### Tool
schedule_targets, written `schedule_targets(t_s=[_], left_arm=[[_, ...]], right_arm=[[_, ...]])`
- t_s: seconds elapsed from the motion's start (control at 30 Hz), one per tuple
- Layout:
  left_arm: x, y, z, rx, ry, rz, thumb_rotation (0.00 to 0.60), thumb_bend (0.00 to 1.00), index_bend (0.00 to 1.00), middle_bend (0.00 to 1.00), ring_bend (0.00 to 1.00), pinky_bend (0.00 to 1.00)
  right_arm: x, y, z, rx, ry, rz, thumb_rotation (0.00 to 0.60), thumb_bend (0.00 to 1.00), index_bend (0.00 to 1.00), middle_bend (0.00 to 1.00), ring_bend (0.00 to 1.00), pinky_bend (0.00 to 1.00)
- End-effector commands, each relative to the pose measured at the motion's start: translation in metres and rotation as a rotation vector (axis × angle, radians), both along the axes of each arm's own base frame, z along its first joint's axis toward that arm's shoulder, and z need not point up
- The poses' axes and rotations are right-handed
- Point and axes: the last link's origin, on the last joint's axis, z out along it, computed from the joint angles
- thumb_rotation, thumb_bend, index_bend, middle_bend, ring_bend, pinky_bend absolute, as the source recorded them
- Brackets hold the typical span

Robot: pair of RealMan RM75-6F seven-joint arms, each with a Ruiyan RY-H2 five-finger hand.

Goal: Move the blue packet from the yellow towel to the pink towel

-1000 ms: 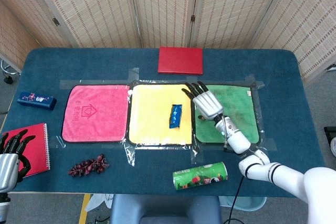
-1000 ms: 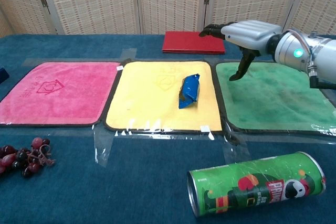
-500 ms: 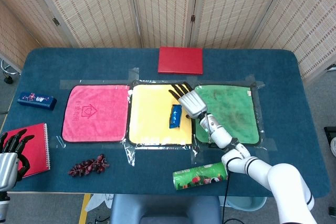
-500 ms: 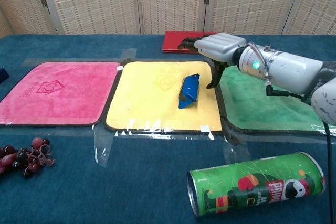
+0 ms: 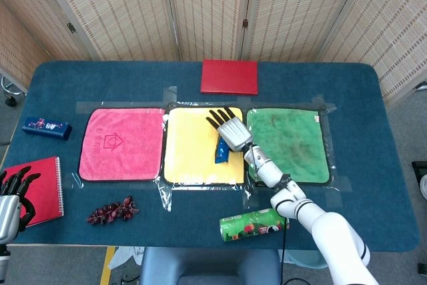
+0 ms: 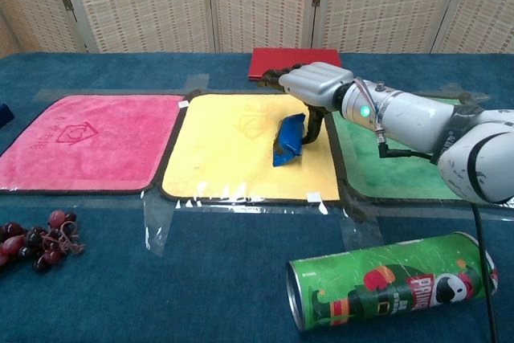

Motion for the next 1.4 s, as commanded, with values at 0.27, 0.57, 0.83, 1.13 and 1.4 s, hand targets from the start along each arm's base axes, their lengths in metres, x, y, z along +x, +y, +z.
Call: schedule_targets(t_s=[0.27,0.57,0.83,1.13,1.4], left_arm=[[-0.001,-0.001,0.000,-0.001,-0.008,0.003,0.600,0.98,0.24,0.14,0.18,0.05],[-0.006,-0.005,0.001,0.003,-0.011,0.016,0.600,0.98,0.24,0.14,0.18,0.05],[-0.006,-0.005,0.003,0.007,-0.014,0.013,0.600,0.98,0.24,0.14,0.18,0.05],[-0.002,-0.001,0.000,-0.004,-0.012,-0.004,0.600,0.98,0.24,0.14,0.18,0.05],[0.002,0.004,0.001,-0.008,-0.009,-0.028,0.600,0.98,0.24,0.14,0.18,0.05]], right_arm=[[0.040,0.009,-0.021,0.007,-0.025,0.087,0.600,0.12,0.00,0.00,0.00,0.00],[0.083,0.018,-0.034,0.002,-0.085,0.150,0.600,0.13,0.00,0.00,0.00,0.00],[0.108,0.028,-0.026,-0.009,-0.180,0.218,0.600,0.13,0.00,0.00,0.00,0.00],[0.068,0.021,0.003,-0.037,-0.137,0.176,0.600,0.13,0.00,0.00,0.00,0.00],[0.018,0.021,0.042,-0.069,-0.092,0.120,0.600,0.12,0.00,0.00,0.00,0.00]])
